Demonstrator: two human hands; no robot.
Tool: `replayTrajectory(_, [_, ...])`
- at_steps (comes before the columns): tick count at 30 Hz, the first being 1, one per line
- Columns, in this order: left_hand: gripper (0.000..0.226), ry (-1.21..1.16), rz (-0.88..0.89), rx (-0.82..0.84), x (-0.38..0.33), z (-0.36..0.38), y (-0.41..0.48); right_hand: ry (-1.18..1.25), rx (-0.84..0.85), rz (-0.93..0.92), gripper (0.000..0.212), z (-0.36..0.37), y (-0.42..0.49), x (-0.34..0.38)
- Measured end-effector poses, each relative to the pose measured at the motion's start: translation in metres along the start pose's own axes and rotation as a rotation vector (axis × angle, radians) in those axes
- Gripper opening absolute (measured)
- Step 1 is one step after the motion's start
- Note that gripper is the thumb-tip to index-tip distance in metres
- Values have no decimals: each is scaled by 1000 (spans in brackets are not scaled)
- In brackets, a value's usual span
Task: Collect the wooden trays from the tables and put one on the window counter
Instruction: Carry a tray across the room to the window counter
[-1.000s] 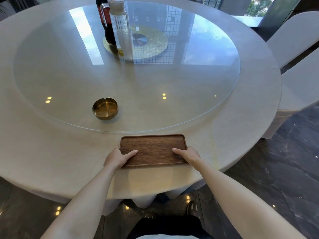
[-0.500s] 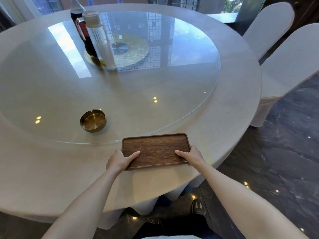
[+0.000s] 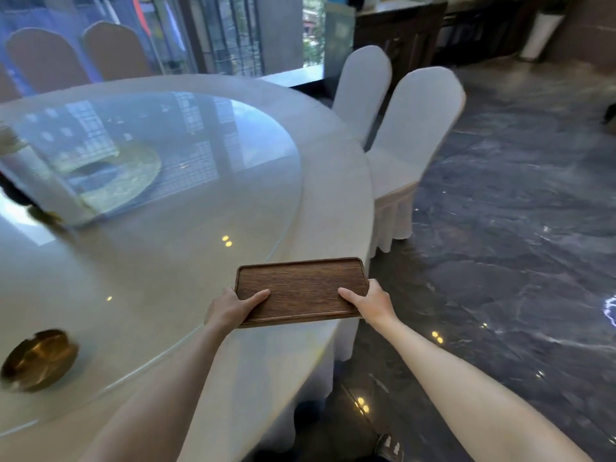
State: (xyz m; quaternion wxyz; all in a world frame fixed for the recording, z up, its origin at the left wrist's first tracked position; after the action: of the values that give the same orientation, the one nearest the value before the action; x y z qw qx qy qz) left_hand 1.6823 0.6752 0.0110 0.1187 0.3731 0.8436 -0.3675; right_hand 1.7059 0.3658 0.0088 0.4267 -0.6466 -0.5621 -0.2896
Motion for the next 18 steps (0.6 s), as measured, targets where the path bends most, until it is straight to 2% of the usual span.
replayTrajectory(6, [66,-65,154,37,-137,43,4,41,-132,-8,60,-109,44,-11])
replayTrajectory(14, [58,14,309,29,-328,105,-11,2,-249,-46,67,-275,113,-14])
replayTrajectory(18, [57,-7,366,64,-413,138,-15,-14,-311,-49,62,-354,149,-16])
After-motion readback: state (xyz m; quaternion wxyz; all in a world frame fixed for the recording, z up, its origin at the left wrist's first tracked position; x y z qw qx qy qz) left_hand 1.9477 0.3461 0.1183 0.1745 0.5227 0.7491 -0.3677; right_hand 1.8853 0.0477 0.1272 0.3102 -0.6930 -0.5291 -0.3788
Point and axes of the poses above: each hand's wrist, its own y-axis towards the middle knuckle, its own z-axis out of the palm, x = y × z, the point moved 8 cm from there along y, towards the middle knuckle, and after that the axes turned 11 degrees about -z, right-handed, at the moved point
